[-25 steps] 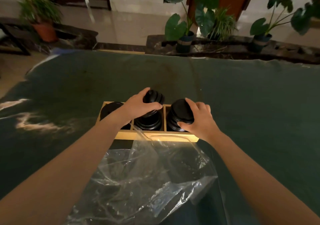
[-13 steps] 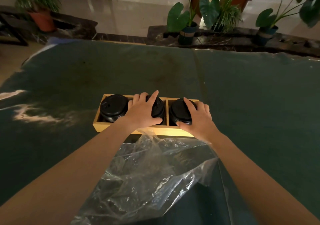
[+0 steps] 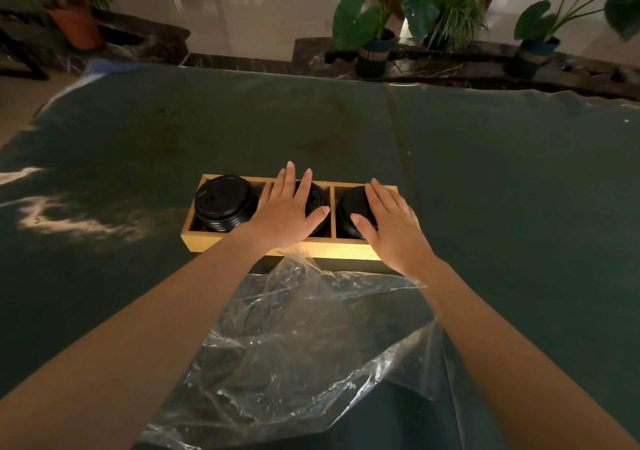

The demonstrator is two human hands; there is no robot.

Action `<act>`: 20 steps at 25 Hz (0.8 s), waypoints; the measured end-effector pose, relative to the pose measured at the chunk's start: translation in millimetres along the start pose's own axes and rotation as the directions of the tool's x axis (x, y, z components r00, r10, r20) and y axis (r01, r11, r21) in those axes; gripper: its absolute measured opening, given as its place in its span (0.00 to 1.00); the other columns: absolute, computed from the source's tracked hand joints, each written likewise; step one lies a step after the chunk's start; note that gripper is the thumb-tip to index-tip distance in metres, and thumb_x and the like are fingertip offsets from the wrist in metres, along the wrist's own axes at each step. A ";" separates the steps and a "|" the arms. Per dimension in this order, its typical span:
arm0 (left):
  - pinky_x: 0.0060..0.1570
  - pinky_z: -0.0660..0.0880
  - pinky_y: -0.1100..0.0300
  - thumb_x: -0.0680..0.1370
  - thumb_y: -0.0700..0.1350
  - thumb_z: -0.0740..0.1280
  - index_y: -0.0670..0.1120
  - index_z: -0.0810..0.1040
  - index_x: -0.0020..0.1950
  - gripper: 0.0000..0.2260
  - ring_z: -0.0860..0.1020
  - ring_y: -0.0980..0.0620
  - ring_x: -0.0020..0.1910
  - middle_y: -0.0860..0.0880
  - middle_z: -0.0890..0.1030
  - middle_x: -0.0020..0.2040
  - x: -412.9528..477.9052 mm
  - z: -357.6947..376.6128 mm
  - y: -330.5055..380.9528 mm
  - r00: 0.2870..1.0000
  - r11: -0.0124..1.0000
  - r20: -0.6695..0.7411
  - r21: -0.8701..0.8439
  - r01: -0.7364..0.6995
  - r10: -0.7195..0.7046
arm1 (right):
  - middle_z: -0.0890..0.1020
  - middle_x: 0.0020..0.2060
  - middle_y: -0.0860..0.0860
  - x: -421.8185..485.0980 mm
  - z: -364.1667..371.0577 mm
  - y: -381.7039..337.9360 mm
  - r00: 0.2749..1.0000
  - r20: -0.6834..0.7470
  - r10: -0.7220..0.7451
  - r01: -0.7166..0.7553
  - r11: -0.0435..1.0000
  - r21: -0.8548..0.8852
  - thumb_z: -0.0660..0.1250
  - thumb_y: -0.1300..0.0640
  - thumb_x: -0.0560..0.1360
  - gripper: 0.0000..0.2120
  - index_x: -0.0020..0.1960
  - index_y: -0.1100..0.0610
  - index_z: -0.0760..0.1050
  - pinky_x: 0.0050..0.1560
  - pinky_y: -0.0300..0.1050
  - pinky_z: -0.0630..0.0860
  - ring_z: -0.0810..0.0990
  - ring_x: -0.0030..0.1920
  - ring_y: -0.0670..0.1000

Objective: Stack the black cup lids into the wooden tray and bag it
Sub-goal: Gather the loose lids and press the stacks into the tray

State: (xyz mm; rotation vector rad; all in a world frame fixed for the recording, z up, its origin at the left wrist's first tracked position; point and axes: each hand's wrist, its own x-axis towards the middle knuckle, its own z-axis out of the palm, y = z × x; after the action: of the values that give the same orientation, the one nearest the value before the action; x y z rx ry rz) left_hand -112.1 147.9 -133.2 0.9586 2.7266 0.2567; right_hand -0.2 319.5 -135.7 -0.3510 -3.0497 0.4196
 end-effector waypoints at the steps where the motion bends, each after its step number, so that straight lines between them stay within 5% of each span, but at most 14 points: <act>1: 0.73 0.40 0.48 0.77 0.65 0.46 0.49 0.37 0.75 0.34 0.38 0.45 0.76 0.42 0.36 0.76 0.9 0.6 1.7 1.000 1.000 0.002 0.029 -0.009 0.009 | 0.53 0.77 0.50 -1.0 1.3 -0.5 1.000 -0.011 -0.012 0.012 1.000 -0.005 0.47 0.42 0.79 0.28 0.76 0.51 0.50 0.73 0.55 0.52 0.51 0.75 0.54; 13: 0.73 0.39 0.42 0.77 0.64 0.40 0.47 0.41 0.76 0.33 0.40 0.46 0.76 0.47 0.42 0.78 -1.6 -2.7 13.6 0.994 0.926 -0.096 0.377 -0.017 0.058 | 0.55 0.77 0.53 -2.5 9.2 3.8 0.994 -0.081 -0.079 0.076 0.996 -0.039 0.48 0.43 0.80 0.26 0.75 0.51 0.56 0.74 0.53 0.48 0.49 0.76 0.54; 20: 0.74 0.44 0.45 0.78 0.62 0.44 0.44 0.39 0.75 0.32 0.46 0.46 0.76 0.45 0.44 0.78 -3.0 -2.5 18.7 0.999 0.952 -0.043 0.307 -0.001 0.015 | 0.56 0.76 0.54 -1.3 9.8 4.0 0.992 -0.089 -0.091 0.093 0.996 0.017 0.50 0.44 0.80 0.26 0.75 0.52 0.57 0.74 0.53 0.51 0.49 0.76 0.54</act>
State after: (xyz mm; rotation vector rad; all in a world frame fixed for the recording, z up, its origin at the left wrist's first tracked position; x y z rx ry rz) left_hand -99.5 160.2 -125.9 1.0506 2.8591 -0.1542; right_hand 1.3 320.5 -146.2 -0.2203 -2.9591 0.4192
